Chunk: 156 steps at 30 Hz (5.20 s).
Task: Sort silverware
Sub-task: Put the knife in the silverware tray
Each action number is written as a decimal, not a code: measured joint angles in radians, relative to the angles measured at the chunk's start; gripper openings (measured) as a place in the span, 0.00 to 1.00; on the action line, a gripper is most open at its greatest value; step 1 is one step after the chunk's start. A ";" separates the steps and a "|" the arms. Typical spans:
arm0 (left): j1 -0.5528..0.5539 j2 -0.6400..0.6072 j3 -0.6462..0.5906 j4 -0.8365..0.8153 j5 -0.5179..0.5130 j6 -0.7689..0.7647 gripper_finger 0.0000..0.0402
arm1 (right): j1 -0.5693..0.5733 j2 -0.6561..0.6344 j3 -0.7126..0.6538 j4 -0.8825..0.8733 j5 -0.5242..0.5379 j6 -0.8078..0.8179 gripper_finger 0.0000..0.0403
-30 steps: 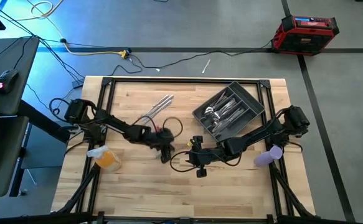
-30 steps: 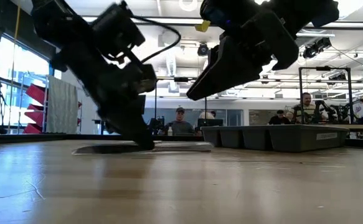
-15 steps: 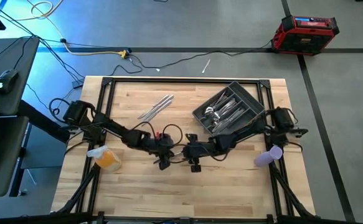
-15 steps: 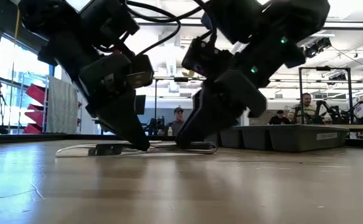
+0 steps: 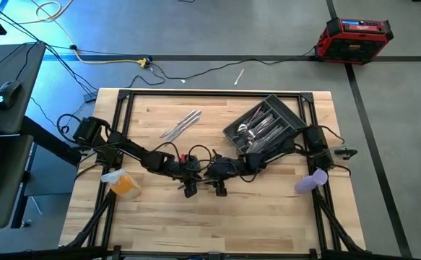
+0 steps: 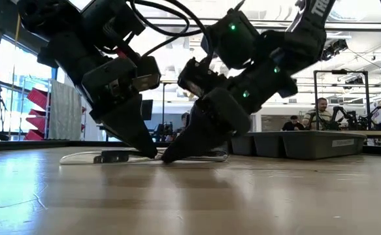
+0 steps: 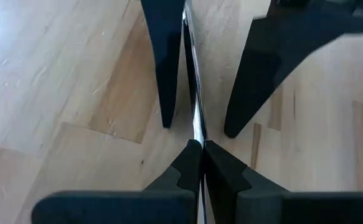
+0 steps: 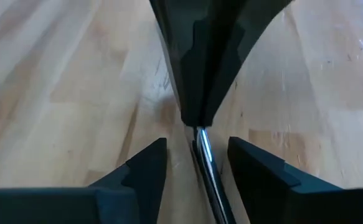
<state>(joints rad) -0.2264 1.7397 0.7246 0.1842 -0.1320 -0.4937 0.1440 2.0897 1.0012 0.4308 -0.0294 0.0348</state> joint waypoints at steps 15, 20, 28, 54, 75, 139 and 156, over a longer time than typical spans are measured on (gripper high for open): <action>-0.015 -0.048 0.005 -0.021 0.080 0.099 0.07 | 0.001 0.012 0.006 -0.037 -0.020 -0.025 0.01; -0.045 -0.181 0.027 -0.142 0.035 0.100 0.12 | 0.004 -0.063 0.000 -0.188 -0.011 -0.075 0.01; -0.147 -0.436 0.034 -0.325 -0.345 0.105 0.12 | 0.025 -0.329 -0.004 -0.607 0.201 -0.320 0.00; -0.192 -0.394 0.032 -0.345 -0.509 0.104 0.12 | -0.543 -0.763 -0.002 -1.474 0.017 -1.047 0.00; -0.192 -0.394 0.032 -0.346 -0.509 0.104 0.12 | -0.544 -0.567 -0.002 -1.474 0.210 -1.039 0.20; 0.422 -0.098 0.029 -0.587 -0.210 -0.003 0.00 | 0.209 -0.165 -0.002 -0.172 0.273 -0.010 0.27; -0.013 -0.095 0.023 -0.350 -0.116 -0.169 0.00 | 0.197 -0.165 -0.002 -0.166 0.273 -0.010 0.27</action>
<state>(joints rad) -0.2394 1.6449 0.7474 -0.1658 -0.2479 -0.6624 0.3405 1.9247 0.9993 0.2651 0.2432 0.0244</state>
